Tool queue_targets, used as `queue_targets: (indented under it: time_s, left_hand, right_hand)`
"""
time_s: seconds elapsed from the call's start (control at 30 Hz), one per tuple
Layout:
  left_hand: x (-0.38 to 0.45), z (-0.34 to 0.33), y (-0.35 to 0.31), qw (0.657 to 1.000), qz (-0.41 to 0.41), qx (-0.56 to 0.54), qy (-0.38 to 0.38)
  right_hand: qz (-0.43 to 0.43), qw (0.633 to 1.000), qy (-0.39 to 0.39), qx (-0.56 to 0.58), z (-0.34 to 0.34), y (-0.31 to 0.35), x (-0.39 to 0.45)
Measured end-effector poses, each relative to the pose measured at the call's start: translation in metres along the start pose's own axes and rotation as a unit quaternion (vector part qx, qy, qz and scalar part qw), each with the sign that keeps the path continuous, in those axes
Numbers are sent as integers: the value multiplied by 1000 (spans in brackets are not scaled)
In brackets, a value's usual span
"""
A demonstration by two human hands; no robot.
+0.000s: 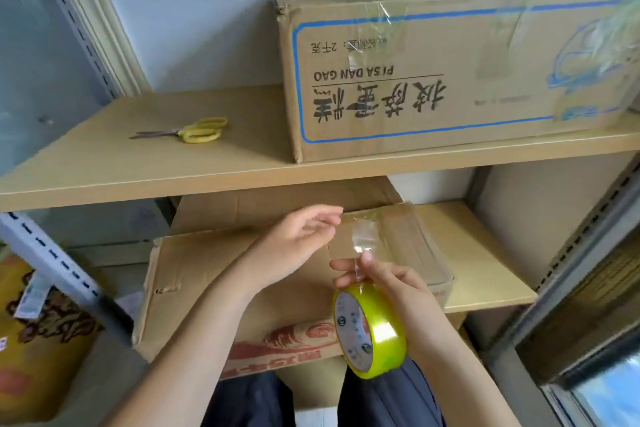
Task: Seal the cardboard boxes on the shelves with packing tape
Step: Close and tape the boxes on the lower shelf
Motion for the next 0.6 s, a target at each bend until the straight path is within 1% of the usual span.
queue_targets:
  time_s: [0.03, 0.07, 0.13, 0.17, 0.27, 0.33, 0.4, 0.43, 0.5, 0.6]
  left_hand:
    - [0, -5, -5, 997, 12, -66, 49]
    - [-1, -10, -10, 991, 20, -103, 85]
    - [1, -19, -16, 985, 23, -123, 122]
    - [2, -21, -18, 985, 27, -130, 109]
    - [9, -20, -15, 980, 84, -179, -1]
    - [8, -22, -9, 971, 125, -203, -34]
    - [1, -26, -5, 964, 146, -214, -51]
    - [-3, -28, -4, 966, 150, -202, -60]
    - [-12, -29, -3, 978, 139, -138, -71]
    - [-19, -24, -4, 988, 123, -71, -57]
  right_hand:
    - [-1, 1000, 8, -8, 2, 1, 5]
    - [-1, 1000, 17, -17, 4, 2, 10]
    - [0, 999, 36, -38, 7, 4, 20]
    - [-3, 998, 44, -48, 9, 6, 25]
    - [-15, 996, 67, -64, 9, 11, 32]
    - [-26, 992, 84, -87, 6, 14, 32]
    - [-38, 989, 71, -128, 4, 11, 30]
    - [-49, 986, 54, -147, 4, 9, 28]
    - [-81, 982, 24, -167, 4, 1, 22]
    - [-93, 982, 10, -163, 0, -6, 12]
Point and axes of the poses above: each hand's wrist, its own x-axis towards the middle knuckle, its own z-axis out of the back of the hand, y = z × x, the point moved 3 cm from there along x, towards the middle knuckle, and after that the axes turned 6 degrees about z, right-handed, at the moved point
